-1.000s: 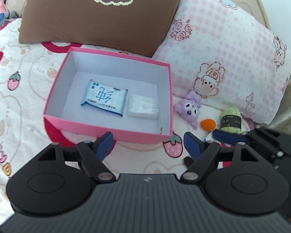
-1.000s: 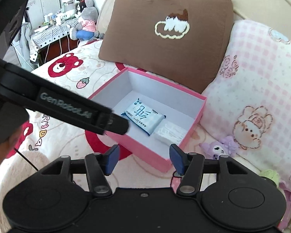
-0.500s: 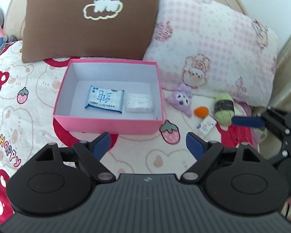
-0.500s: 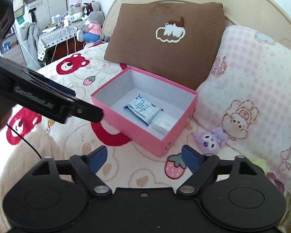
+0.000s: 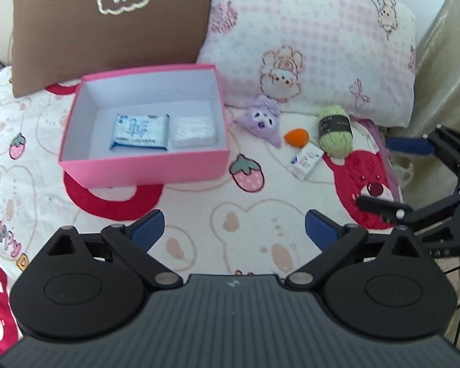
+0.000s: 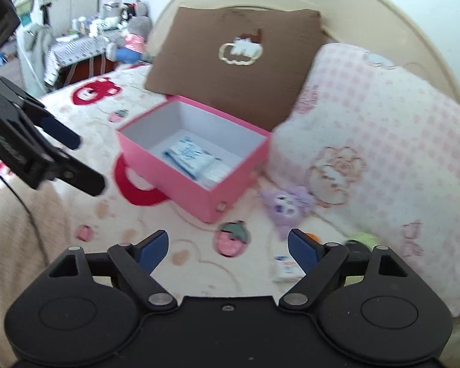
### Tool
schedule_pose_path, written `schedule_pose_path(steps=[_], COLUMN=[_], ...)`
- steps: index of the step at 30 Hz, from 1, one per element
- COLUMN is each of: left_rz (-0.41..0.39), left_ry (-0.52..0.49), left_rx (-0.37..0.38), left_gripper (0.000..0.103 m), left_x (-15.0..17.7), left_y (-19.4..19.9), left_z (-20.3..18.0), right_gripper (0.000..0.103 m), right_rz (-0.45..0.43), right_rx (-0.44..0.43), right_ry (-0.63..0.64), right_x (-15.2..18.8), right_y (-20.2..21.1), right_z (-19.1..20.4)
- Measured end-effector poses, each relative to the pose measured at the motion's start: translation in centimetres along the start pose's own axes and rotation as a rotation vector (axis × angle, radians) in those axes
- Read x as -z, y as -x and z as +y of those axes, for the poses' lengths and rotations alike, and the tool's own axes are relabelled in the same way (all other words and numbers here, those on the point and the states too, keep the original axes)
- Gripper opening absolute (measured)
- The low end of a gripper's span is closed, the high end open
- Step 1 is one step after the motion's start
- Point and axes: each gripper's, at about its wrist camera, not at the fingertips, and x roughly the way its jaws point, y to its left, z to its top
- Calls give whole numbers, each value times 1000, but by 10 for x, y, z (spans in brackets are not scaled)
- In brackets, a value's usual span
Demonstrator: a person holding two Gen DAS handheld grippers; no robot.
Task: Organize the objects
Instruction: 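Move the left tool toward the small white wet-wipes pack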
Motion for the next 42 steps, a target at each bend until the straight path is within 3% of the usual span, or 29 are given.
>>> schedule_pose_path(steps=[9, 21, 24, 32, 42], left_rz=[18, 32, 38, 7, 4], left_ry=[60, 50, 68, 113, 114], left_rx=[51, 57, 70, 60, 100], left_gripper=[100, 100, 100, 100, 100], left_x=[7, 1, -1, -7, -16], left_y=[-42, -87, -97, -130, -179], left_z=[-22, -60, -64, -70, -77], right_gripper=[88, 88, 90, 94, 94], right_rz=[-53, -65, -84, -1, 56], right_rx=[50, 21, 51, 54, -14], right_ry=[-35, -59, -43, 107, 2], right_x=[33, 63, 68, 69, 69], right_y=[-9, -46, -52, -85, -119], right_z=[-33, -53, -54, -52, -80])
